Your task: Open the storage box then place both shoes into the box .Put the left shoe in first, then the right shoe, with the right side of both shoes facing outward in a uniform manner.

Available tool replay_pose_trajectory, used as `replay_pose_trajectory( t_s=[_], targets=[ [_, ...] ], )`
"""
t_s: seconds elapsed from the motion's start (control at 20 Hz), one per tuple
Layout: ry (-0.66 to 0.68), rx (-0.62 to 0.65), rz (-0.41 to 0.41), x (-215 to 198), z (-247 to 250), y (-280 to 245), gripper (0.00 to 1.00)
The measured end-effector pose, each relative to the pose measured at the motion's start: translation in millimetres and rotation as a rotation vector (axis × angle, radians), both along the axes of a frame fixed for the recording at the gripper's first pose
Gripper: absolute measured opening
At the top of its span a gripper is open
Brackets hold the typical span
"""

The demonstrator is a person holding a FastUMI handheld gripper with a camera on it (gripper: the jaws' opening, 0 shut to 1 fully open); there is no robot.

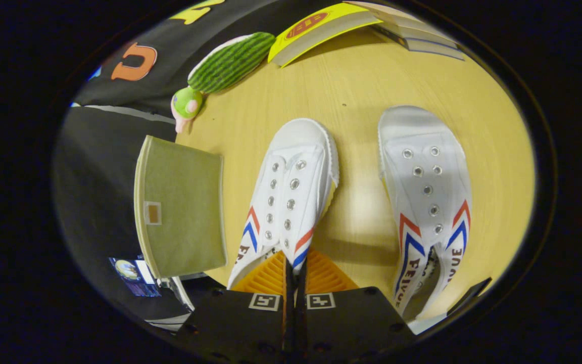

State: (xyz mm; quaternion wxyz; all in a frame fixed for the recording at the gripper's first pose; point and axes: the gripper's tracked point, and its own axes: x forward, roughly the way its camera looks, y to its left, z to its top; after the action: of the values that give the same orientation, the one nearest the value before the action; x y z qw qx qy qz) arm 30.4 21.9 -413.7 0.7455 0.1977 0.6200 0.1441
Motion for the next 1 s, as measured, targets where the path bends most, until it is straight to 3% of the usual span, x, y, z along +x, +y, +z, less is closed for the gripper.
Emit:
replay_pose_trajectory(
  t_s=[0.3, 0.65, 0.8, 1.0],
  targets=[
    [-0.060, 0.009, 0.028, -10, 89, 26, 0.06],
    [-0.158, 0.034, 0.071, -17, 198, 119, 0.05],
    [-0.175, 0.019, 0.114, -20, 217, 172, 0.05],
    [-0.135, 0.028, 0.129, -22, 207, 247, 0.06]
  ],
)
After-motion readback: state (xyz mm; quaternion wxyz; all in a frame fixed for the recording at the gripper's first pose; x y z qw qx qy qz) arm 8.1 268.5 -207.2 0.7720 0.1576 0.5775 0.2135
